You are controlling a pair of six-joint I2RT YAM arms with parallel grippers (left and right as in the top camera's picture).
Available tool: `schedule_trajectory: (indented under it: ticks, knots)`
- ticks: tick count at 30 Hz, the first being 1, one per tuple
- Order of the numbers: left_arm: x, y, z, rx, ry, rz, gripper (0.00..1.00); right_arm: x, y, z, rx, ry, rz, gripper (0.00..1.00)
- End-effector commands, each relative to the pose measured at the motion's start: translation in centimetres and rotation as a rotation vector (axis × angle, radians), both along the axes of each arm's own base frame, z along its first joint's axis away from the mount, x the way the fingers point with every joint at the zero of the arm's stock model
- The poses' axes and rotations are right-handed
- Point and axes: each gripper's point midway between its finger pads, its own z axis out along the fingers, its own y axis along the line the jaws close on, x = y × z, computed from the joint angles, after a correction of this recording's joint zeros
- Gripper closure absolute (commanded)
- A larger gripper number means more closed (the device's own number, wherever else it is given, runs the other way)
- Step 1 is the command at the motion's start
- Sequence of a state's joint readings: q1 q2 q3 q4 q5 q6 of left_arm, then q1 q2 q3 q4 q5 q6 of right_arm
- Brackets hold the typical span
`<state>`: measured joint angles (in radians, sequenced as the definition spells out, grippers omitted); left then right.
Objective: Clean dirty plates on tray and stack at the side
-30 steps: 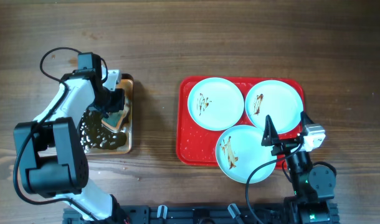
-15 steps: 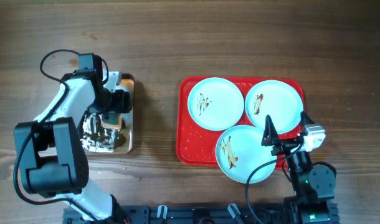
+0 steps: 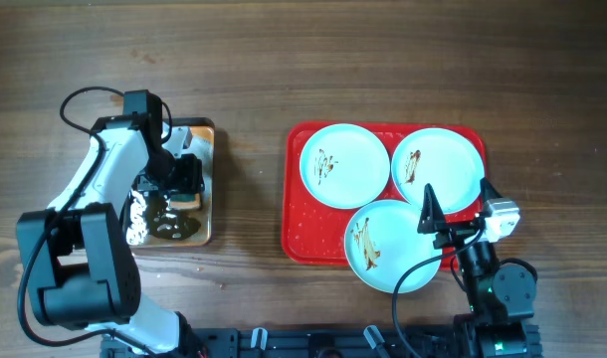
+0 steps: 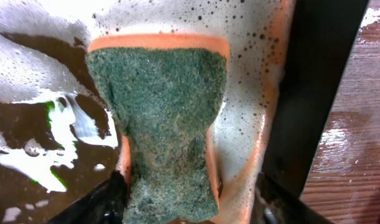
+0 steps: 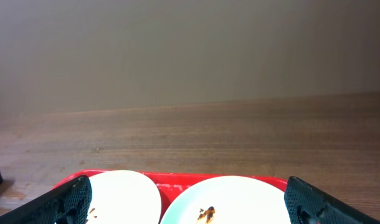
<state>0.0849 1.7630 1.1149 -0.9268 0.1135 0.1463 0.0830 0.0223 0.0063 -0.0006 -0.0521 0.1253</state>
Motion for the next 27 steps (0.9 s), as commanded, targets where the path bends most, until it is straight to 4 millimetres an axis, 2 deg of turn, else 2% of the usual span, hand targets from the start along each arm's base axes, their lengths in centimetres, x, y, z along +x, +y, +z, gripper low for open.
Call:
schedule_trajectory:
  ticks: [1,3,7,15,24,26,27]
  knots:
    - [0.1,0.3,0.7,0.020,-0.009,0.004,0.34,-0.1,0.4,0.1,-0.017,-0.009,0.020,0.00]
    - [-0.4,0.7,0.6,0.036,0.010,0.033,0.32,-0.1,0.4,0.1,-0.017,-0.009,0.020,0.00]
    - [-1.1,1.0,0.7,0.022,0.041,0.072,0.39,-0.1,0.4,0.1,-0.017,-0.009,0.020,0.00]
    - [-1.3,0.8,0.4,0.009,0.048,0.075,0.35,-0.1,0.4,0.1,-0.017,-0.009,0.020,0.00]
    - [-1.8,0.7,-0.5,0.002,0.051,0.078,0.38,-0.1,0.4,0.1,-0.017,-0.009,0.020,0.00]
    - [-1.9,0.6,-0.8,0.002,0.054,0.078,0.51,-0.1,0.4,0.1,-0.017,-0.009,0.020,0.00]
    - [-2.0,0.6,-0.9,0.002,0.054,0.078,0.51,-0.1,0.4,0.1,-0.017,-0.009,0.020,0.00]
